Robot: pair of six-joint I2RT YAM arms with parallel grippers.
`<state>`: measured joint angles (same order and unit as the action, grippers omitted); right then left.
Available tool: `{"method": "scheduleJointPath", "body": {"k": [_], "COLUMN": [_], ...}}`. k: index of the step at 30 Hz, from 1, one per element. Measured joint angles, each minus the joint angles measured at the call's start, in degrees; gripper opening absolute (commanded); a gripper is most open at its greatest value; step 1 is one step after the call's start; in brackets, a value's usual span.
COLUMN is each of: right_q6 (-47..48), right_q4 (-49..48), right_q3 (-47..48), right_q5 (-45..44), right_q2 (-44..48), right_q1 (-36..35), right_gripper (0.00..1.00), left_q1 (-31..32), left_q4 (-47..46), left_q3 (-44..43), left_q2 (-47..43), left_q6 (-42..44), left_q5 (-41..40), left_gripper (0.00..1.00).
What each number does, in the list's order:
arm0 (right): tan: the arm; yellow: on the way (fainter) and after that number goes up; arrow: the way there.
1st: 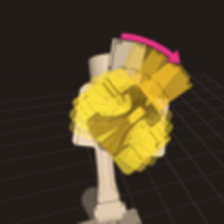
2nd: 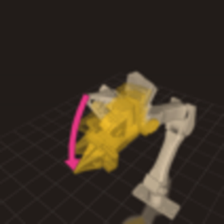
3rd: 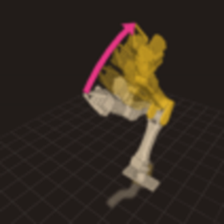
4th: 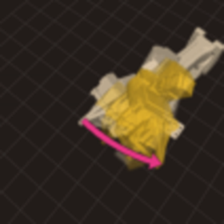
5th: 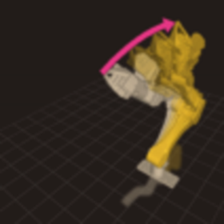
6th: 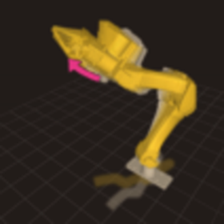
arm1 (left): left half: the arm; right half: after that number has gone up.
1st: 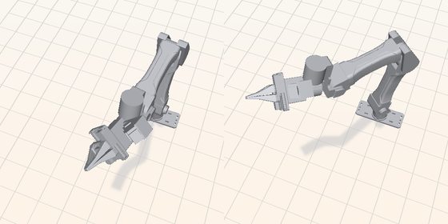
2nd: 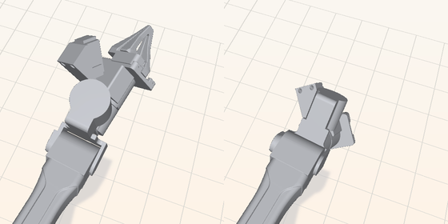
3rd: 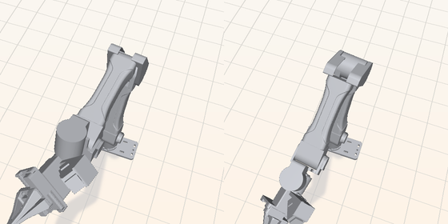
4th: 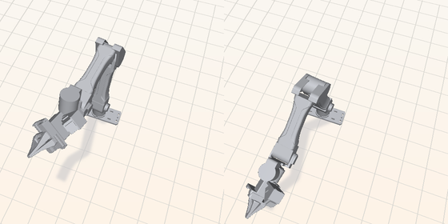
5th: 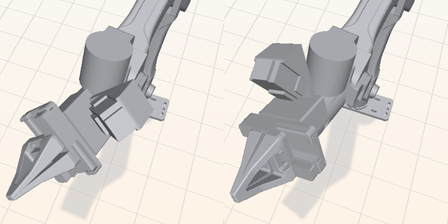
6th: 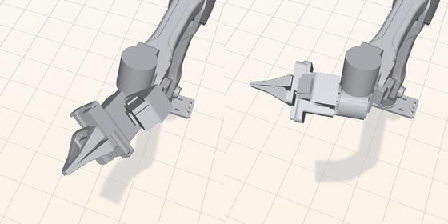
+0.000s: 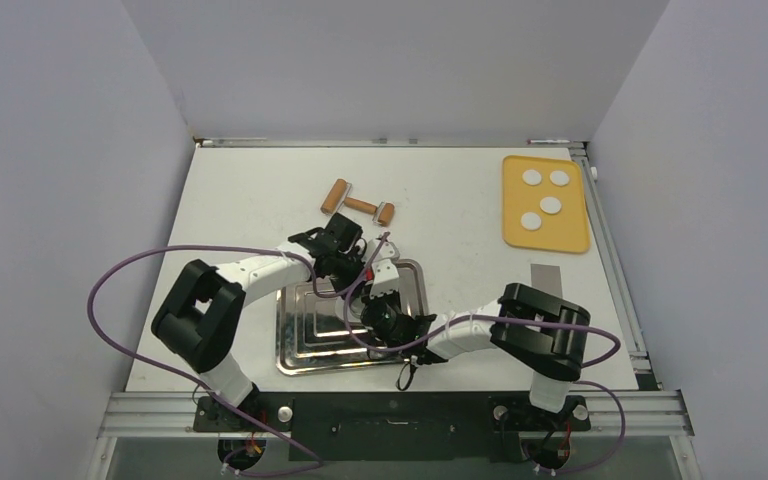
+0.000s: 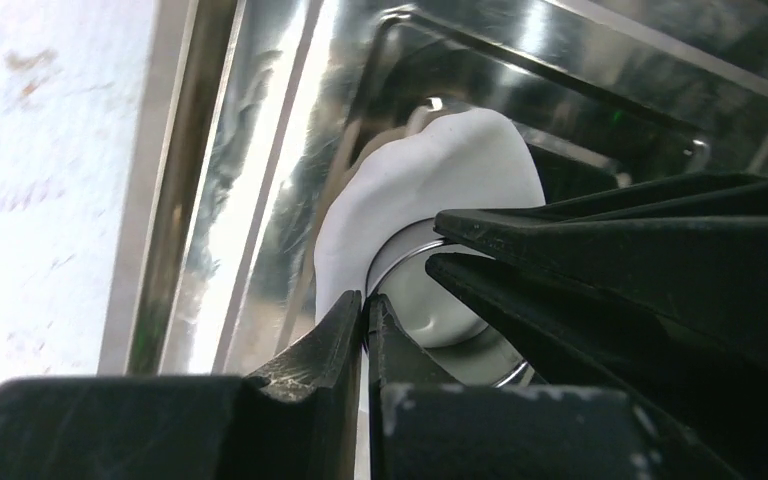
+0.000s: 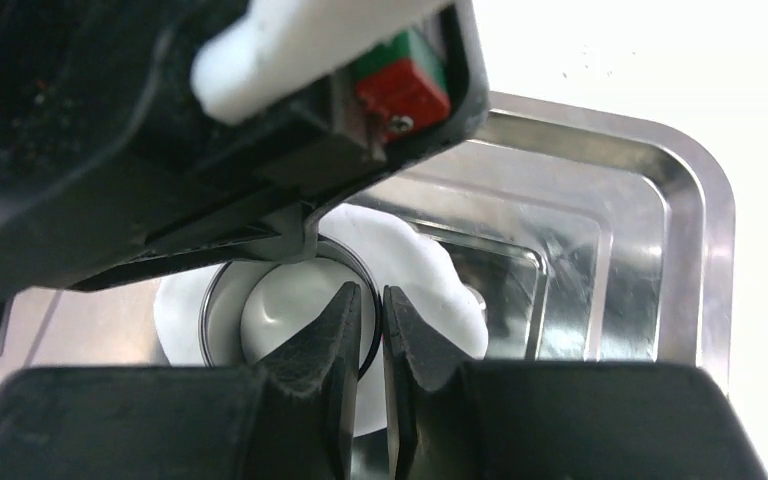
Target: Roll out the dumpling wrappers from the dough
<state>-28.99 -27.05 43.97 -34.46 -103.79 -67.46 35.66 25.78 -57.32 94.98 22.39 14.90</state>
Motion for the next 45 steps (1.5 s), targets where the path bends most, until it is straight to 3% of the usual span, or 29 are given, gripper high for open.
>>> {"method": "scheduleJointPath", "body": {"k": [9, 12, 15, 26, 29, 30, 31, 37, 41, 45], "right_q6": [-4.76, -4.68, -4.5, -1.73, -0.72, -0.26, 0.26, 5.86, 11.78, 19.34], "right_q4": [6.56, 8.02, 10.23, 16.65, 17.64, 17.9, 18.14, 18.38, 18.82, 24.65], "right_q3": [-2.51, -2.43, -1.73, 2.08, 3.34, 3.76, 4.09, 5.79, 6.64, 14.21], "right_q5": [-4.98, -4.61, -3.78, -0.39, 1.07, 1.84, 2.75, 12.0, 24.46, 33.73], "right_q2": [3.96, 4.68, 5.05, 5.05, 5.22, 5.46, 5.9, 9.2, 9.6, 6.12], "right_q1": [-3.98, -4.0, -3.91, -2.56, -2.16, -1.84, -1.49, 1.14, 4.28, 7.45], "right_gripper": [0.09, 0.22, 0.33, 0.49, 0.63, 0.76, 0.82, 0.84, 0.85, 0.85], "left_q1": [2.84, 2.84, 2.62, 0.33, -0.63, -1.01, -1.42, -5.25, -9.14, -13.75], "left_q4": [2.01, 2.12, 2.32, 4.79, 6.25, 6.69, 7.15, 10.34, 11.82, 12.94], "left_q3": [-1.33, -1.33, -1.31, -1.42, -2.16, -2.58, -3.04, -5.92, -7.65, -7.67], "left_q2": [1.14, 1.11, 1.09, -0.09, -0.42, -0.48, -0.57, -2.16, -4.46, -5.22], "left_q6": [5.38, 5.42, 5.64, 5.77, 5.77, 5.77, 5.79, 6.8, 7.21, 7.48], "left_q5": [5.14, 6.03, 6.56, 5.88, 6.01, 6.29, 6.78, 12.76, 16.31, 17.11], "left_gripper": [0.0, 0.0, 0.11, 0.41, 0.45, 0.47, 0.49, 0.55, 0.56, 0.57]}}
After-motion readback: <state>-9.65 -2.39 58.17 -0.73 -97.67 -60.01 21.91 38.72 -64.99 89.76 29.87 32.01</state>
